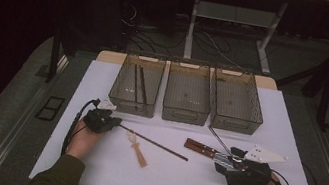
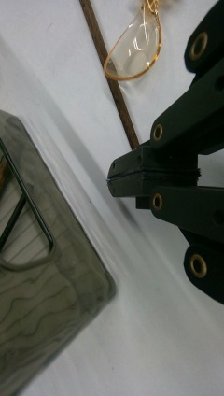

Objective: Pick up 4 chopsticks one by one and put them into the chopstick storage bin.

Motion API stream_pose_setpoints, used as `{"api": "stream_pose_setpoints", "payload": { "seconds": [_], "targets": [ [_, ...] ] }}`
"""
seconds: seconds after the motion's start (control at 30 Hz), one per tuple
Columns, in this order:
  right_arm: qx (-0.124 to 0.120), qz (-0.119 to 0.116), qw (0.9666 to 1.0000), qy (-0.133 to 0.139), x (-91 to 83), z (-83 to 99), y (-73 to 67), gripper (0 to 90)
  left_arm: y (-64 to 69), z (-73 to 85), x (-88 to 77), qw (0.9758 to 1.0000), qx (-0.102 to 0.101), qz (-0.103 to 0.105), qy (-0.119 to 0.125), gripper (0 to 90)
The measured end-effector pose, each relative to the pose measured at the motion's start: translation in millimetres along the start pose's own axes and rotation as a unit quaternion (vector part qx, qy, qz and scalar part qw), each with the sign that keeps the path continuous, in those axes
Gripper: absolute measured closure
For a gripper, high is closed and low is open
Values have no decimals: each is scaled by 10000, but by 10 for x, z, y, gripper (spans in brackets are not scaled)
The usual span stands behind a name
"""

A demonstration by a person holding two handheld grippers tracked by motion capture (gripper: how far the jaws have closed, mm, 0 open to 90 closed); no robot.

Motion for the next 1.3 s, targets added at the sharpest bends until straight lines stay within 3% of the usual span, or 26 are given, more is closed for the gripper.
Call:
{"api": "stream_pose_setpoints", "payload": {
  "seconds": [0.63, 0.8, 0.93, 1.13, 1.3],
  "targets": [
    [9, 1, 10000, 4, -5, -4, -3, 184, 264, -148, 121, 9984, 386, 404, 56, 890],
    [1, -3, 10000, 8, -4, -4, -6, 184, 274, -151, 122, 9982, 381, 457, 74, 890],
    [-15, 24, 10000, -7, 0, -4, 2, 183, 248, -159, 98, 9986, 326, 386, 145, 887],
    [70, 10, 10000, -46, 26, -2, 4, 182, 172, -167, -61, 9986, 129, 313, 414, 818],
    [19, 58, 9996, -264, 67, 5, 7, 173, 233, -132, -228, 9970, 99, 414, 652, 661]
  ]
}}
Point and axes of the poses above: each handheld gripper's, and its own axes: x roughly forward along the jaws, z roughly out of its underside, y roughly to its right, the point moved 8 cm from there along x, roughly forward along the jaws, and after that the axes turned 6 degrees about x, right-handed, at the moved point
